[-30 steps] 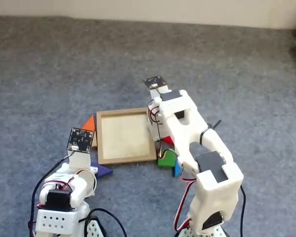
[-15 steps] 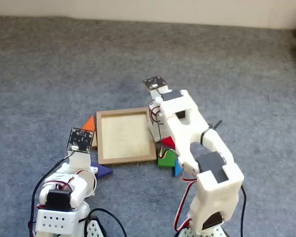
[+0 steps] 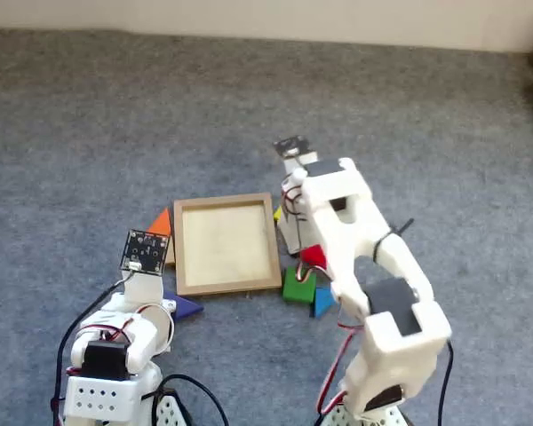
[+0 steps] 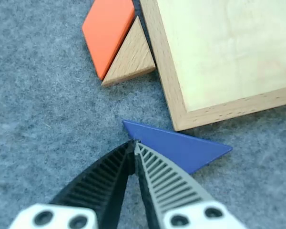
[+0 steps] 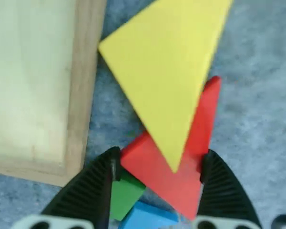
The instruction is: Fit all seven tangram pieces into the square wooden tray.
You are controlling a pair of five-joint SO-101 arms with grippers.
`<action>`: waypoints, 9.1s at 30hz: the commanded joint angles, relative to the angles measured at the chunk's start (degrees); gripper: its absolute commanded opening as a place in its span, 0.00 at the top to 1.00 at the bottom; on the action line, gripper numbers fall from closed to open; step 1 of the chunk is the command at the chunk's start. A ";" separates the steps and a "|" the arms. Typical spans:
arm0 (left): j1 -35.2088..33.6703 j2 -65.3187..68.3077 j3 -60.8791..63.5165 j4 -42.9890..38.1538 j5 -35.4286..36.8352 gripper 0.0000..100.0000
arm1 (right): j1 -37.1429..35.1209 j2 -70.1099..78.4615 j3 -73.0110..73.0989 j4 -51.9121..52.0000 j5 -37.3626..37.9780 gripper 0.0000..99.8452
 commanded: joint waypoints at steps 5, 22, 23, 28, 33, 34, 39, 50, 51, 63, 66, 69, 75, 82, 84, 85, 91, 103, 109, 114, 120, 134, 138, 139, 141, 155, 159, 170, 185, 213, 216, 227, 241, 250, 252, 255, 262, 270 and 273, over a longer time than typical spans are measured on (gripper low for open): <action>-0.66 -1.54 1.19 0.35 0.53 0.99 | 3.74 -14.37 4.79 1.10 0.62 0.86; -0.66 -1.54 1.19 0.35 0.53 0.99 | -4.97 -26.51 4.62 3.03 -6.42 0.86; -0.66 -1.54 1.19 0.35 0.53 0.99 | -6.73 -26.42 4.53 2.68 -7.56 0.86; -0.66 -1.54 1.19 0.35 0.53 0.99 | -14.55 -24.13 4.44 -1.27 -12.75 0.86; -0.66 -1.54 1.19 0.35 0.53 0.99 | -19.47 -15.69 -0.75 -2.68 -16.79 0.86; -0.66 -1.54 1.19 0.35 0.53 0.99 | -20.18 -13.93 -2.42 -2.68 -17.67 0.86; -0.66 -1.54 1.19 0.35 0.53 0.99 | -22.11 -5.85 -9.45 -2.95 -22.33 0.86; -0.66 -1.54 1.19 0.35 0.53 0.99 | -21.23 4.97 -15.34 -3.03 -27.78 0.86; -0.66 -1.54 1.19 0.35 0.53 0.99 | -20.88 5.05 -15.34 -3.03 -27.78 0.86; -0.66 -1.54 1.19 0.35 0.53 0.99 | -19.21 5.23 -14.99 -5.93 -27.78 0.75; -0.66 -1.54 1.19 0.35 0.53 0.99 | -19.21 5.23 -14.99 -5.85 -27.52 0.73; -0.66 -1.54 1.19 0.35 0.53 0.99 | -19.21 5.23 -14.99 -5.76 -27.43 0.73; -0.66 -1.54 1.19 0.35 0.53 0.99 | -18.95 4.88 -15.34 -2.33 -25.41 0.73; -0.66 -1.54 1.19 0.35 0.53 0.99 | -18.86 2.86 -19.21 -0.13 -13.45 0.89; -0.66 -1.54 1.19 0.35 0.53 0.99 | -18.95 3.12 -19.21 -0.31 -10.64 0.95; -0.66 -1.54 1.19 0.35 0.53 0.99 | -19.03 3.30 -19.03 -0.92 -9.76 0.97; -0.66 -1.54 1.19 0.35 0.53 0.99 | -17.36 9.27 -17.71 -1.71 -9.49 0.98; -0.66 -1.54 1.19 0.35 0.53 0.99 | -11.03 11.38 -19.21 4.88 -9.14 0.98; -0.66 -1.54 1.19 0.35 0.53 0.99 | -9.63 5.05 -23.78 5.67 -9.14 0.98; -0.66 -1.54 1.19 0.35 0.53 0.99 | -6.29 1.98 -23.78 5.67 -9.14 0.97; -0.66 -1.54 1.19 0.35 0.53 0.99 | -1.80 2.15 -23.78 3.03 -9.41 0.82; -0.66 -1.54 1.19 0.35 0.53 0.99 | -1.27 12.09 -20.44 -7.52 -9.58 0.72; -0.66 -1.54 1.19 0.35 0.53 0.99 | -2.33 16.13 -23.78 -7.43 -9.58 0.72; -0.66 -1.54 1.19 0.35 0.53 0.99 | -2.33 17.10 -24.13 -7.43 -9.58 0.72; -0.66 -1.54 1.19 0.35 0.53 0.99 | -2.07 18.59 -24.48 -7.34 -9.58 0.72; -0.66 -1.54 1.19 0.35 0.53 0.99 | 4.88 16.04 -24.75 4.35 -5.54 0.72; -0.66 -1.54 1.19 0.35 0.53 0.99 | 4.62 11.74 -24.75 5.32 -3.78 0.72; -0.66 -1.54 1.19 0.35 0.53 0.99 | 1.36 8.31 -24.31 7.60 12.04 0.68; -0.66 -1.54 1.19 0.35 0.53 0.99 | 0.31 21.14 -24.75 8.04 20.40 0.62; -0.66 -1.54 1.19 0.35 0.53 0.99 | 2.15 17.54 -29.32 14.02 21.19 0.88; -0.66 -1.54 1.19 0.35 0.53 0.99 | 1.89 17.36 -29.41 13.67 20.75 0.88; -0.66 -1.54 1.19 0.35 0.53 0.99 | -0.40 17.54 -36.53 13.58 1.67 0.63; -0.66 -1.54 1.19 0.35 0.53 0.99 | -3.03 21.85 -37.14 -0.48 -7.91 0.63; -0.66 -1.54 1.19 0.35 0.53 0.99 | -2.86 23.08 -36.79 -0.66 -7.91 0.63; -0.66 -1.54 1.19 0.35 0.53 0.99 | -2.86 23.16 -36.70 -0.66 -7.91 0.63; -0.66 -1.54 1.19 0.35 0.53 0.99 | -2.95 23.16 -36.70 -0.31 -8.00 0.63; -0.66 -1.54 1.19 0.35 0.53 0.99 | -4.53 22.55 -37.14 6.29 -11.16 0.63; -0.66 -1.54 1.19 0.35 0.53 0.99 | -4.79 21.49 -36.97 10.15 -12.92 0.63; -0.66 -1.54 1.19 0.35 0.53 0.99 | -4.79 17.36 -36.18 10.24 -13.19 0.63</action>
